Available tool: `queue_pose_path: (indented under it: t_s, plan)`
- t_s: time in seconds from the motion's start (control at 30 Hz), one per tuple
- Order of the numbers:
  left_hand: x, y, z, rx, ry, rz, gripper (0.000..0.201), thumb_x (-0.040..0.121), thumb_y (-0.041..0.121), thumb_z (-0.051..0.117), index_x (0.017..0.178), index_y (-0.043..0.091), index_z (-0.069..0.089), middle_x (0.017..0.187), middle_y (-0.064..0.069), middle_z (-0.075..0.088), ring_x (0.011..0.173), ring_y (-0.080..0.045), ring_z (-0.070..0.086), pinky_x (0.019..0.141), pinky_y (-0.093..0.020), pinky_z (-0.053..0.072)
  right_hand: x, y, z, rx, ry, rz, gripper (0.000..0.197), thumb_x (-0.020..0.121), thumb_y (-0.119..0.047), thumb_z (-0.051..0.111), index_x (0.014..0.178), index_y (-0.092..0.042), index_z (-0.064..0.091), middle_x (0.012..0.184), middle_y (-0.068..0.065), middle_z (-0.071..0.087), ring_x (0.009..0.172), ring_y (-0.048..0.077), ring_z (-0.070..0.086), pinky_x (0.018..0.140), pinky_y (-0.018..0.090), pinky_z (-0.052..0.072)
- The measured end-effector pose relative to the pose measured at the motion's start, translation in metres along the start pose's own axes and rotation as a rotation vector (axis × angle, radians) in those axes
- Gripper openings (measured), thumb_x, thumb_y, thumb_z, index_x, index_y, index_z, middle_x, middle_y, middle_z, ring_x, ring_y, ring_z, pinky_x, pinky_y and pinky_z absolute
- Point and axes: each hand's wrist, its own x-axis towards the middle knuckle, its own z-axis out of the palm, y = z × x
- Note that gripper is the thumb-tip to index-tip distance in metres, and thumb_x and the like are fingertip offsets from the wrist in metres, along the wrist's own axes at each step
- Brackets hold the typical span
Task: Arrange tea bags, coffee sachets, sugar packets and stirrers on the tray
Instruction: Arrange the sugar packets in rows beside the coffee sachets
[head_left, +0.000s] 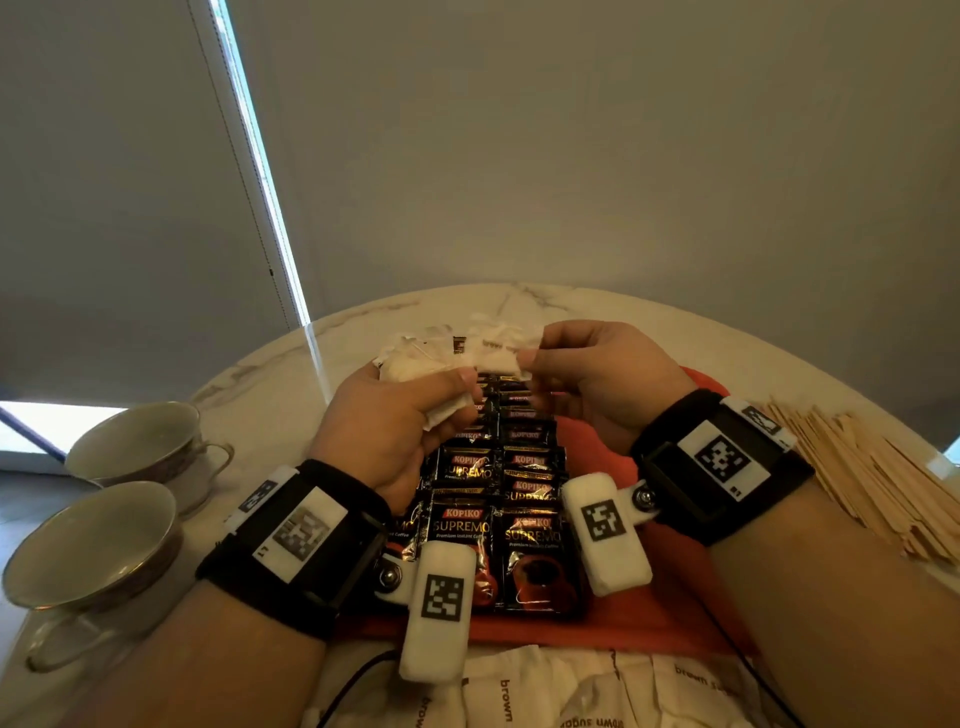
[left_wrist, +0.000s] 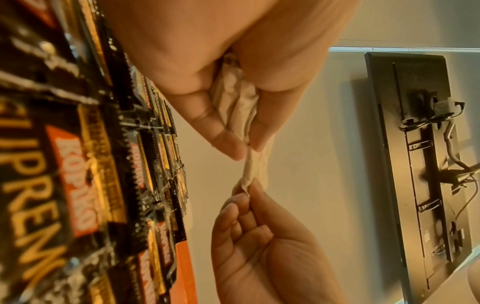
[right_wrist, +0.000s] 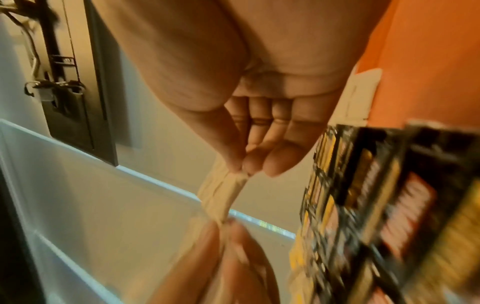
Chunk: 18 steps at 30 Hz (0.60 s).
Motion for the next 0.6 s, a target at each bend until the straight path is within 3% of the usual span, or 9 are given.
queue_pose_path:
  t_s: [0.1,0.2,0.3,0.43,0.53,0.6]
  plan:
    - [0.001,0.000,-0.001,-0.033,0.012,-0.029,0.040,0.087,0.000,0.077,0.124,-0.001,0.063,0.085,-0.012,0.078,0.073,-0.019,0.076,0.060,-0.025,0.061,0.016,-0.001,-0.026,0.072,0.226,0.009,0.017,0.088,0.006,0.070,0.091,-0.007,0.060,0.071,0.009,0.065,0.054,0.016,0.059,0.051,0.028,0.053]
    - [0.001,-0.001,0.001,-0.059,0.016,-0.046,0.038,0.088,-0.002,0.074,0.124,0.001,0.061,0.083,-0.011,0.078,0.073,-0.018,0.077,0.059,-0.024,0.061,0.032,0.007,-0.055,0.005,0.385,0.134,0.020,0.092,0.006,0.064,0.084,-0.011,0.058,0.060,0.004,0.056,0.046,0.011,0.053,0.047,0.025,0.048]
    - [-0.001,-0.001,0.004,-0.060,0.012,-0.050,0.039,0.088,-0.004,0.074,0.124,0.001,0.060,0.084,-0.012,0.078,0.072,-0.018,0.077,0.058,-0.024,0.061,0.042,0.018,-0.071,-0.178,0.414,0.281,0.019,0.091,0.001,0.065,0.075,-0.008,0.062,0.063,0.008,0.057,0.054,0.018,0.052,0.060,0.034,0.044]
    - [0.000,0.001,0.002,-0.074,0.021,-0.056,0.040,0.089,-0.005,0.072,0.127,-0.001,0.060,0.092,-0.017,0.076,0.072,-0.019,0.077,0.057,-0.023,0.060,0.050,0.022,-0.069,-0.359,0.397,0.341,0.003,0.088,-0.002,0.072,0.086,0.001,0.072,0.066,0.010,0.064,0.060,0.021,0.059,0.063,0.034,0.046]
    - [0.001,0.002,0.001,-0.082,0.033,-0.053,0.042,0.089,-0.005,0.071,0.129,-0.001,0.059,0.095,-0.017,0.076,0.074,-0.019,0.077,0.058,-0.024,0.060,0.050,0.016,-0.060,-0.465,0.345,0.396,0.009,0.091,-0.008,0.072,0.085,-0.001,0.071,0.067,0.008,0.065,0.055,0.017,0.059,0.039,0.022,0.039]
    - [0.001,0.003,0.001,-0.085,0.043,-0.053,0.042,0.089,-0.005,0.071,0.129,0.000,0.059,0.100,-0.019,0.076,0.075,-0.020,0.078,0.058,-0.024,0.061,0.050,0.014,-0.058,-0.486,0.337,0.422,0.012,0.092,-0.008,0.070,0.082,-0.002,0.070,0.068,0.008,0.065,0.054,0.015,0.059,0.032,0.020,0.034]
